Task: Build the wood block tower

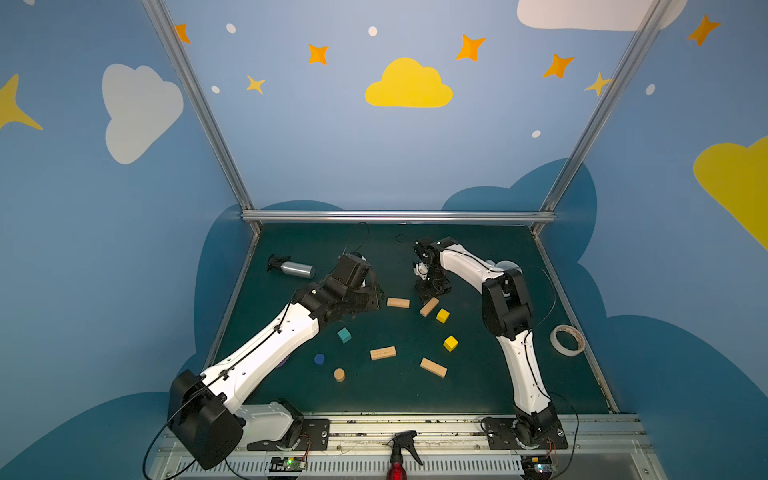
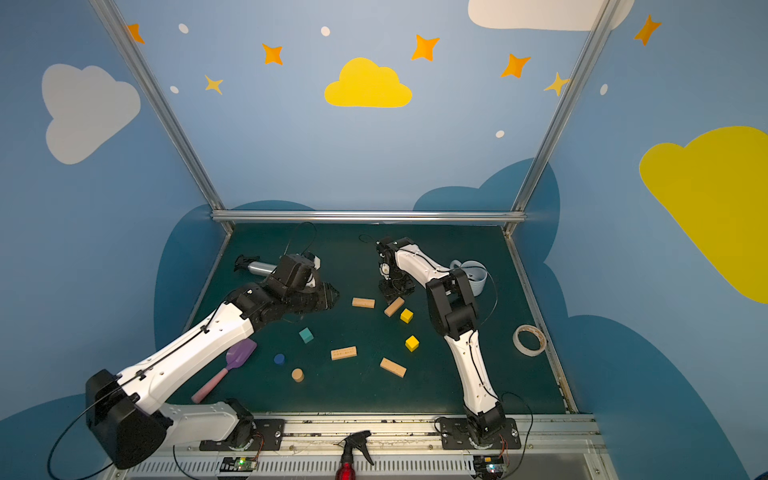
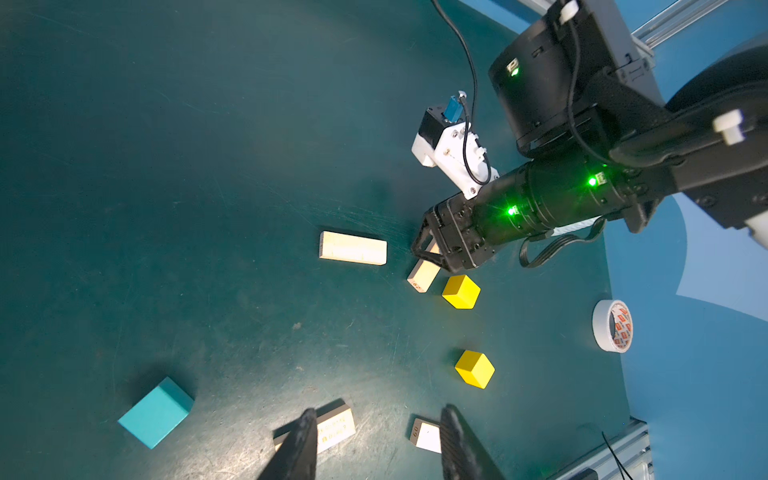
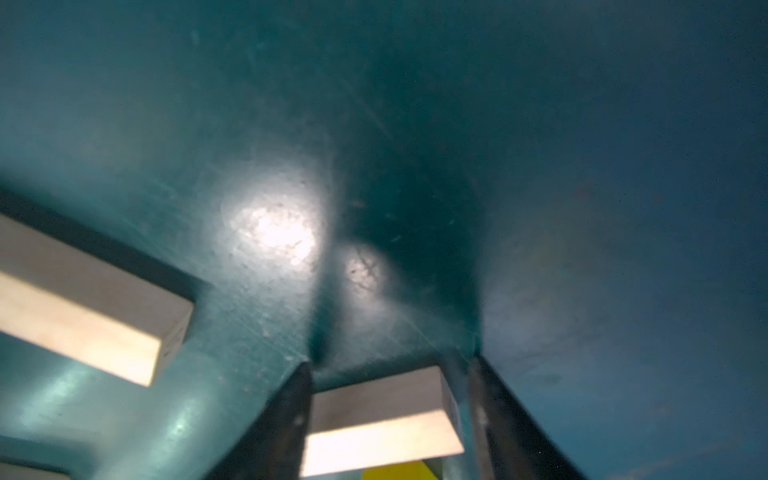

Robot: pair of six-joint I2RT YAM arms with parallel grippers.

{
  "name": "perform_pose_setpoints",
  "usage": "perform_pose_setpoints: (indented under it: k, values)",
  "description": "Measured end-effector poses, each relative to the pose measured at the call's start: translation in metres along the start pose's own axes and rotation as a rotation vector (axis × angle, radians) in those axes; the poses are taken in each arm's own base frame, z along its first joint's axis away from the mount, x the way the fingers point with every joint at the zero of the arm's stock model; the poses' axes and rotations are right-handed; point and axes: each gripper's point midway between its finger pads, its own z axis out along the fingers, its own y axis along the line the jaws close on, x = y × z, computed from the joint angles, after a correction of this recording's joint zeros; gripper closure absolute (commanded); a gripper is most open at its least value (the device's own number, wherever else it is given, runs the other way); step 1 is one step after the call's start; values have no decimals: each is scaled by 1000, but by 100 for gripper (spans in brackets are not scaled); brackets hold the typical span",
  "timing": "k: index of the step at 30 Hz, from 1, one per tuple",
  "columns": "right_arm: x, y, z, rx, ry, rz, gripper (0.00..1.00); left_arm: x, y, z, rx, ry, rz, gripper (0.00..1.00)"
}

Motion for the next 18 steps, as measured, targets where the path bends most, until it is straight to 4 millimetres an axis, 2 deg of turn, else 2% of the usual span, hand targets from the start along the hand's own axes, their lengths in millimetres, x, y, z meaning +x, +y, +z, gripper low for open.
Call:
perform_pose_setpoints:
  k: [4, 9, 12, 15, 18]
  values:
    - [-2, 1, -10, -25, -23, 2, 18, 0, 0, -3, 3, -8, -3, 50]
    - [-6, 4, -40, -48, -104, -48, 15, 1, 2, -3, -1, -10, -4, 49]
    - [2, 8, -52, -65, -136, -99, 14, 2, 3, -4, -2, -12, -4, 49]
    - [11, 12, -54, -85, -143, -140, 12, 2, 4, -3, -4, -12, -4, 49]
    - [19, 14, -47, -103, -134, -170, 12, 2, 4, -3, -4, -12, -4, 49]
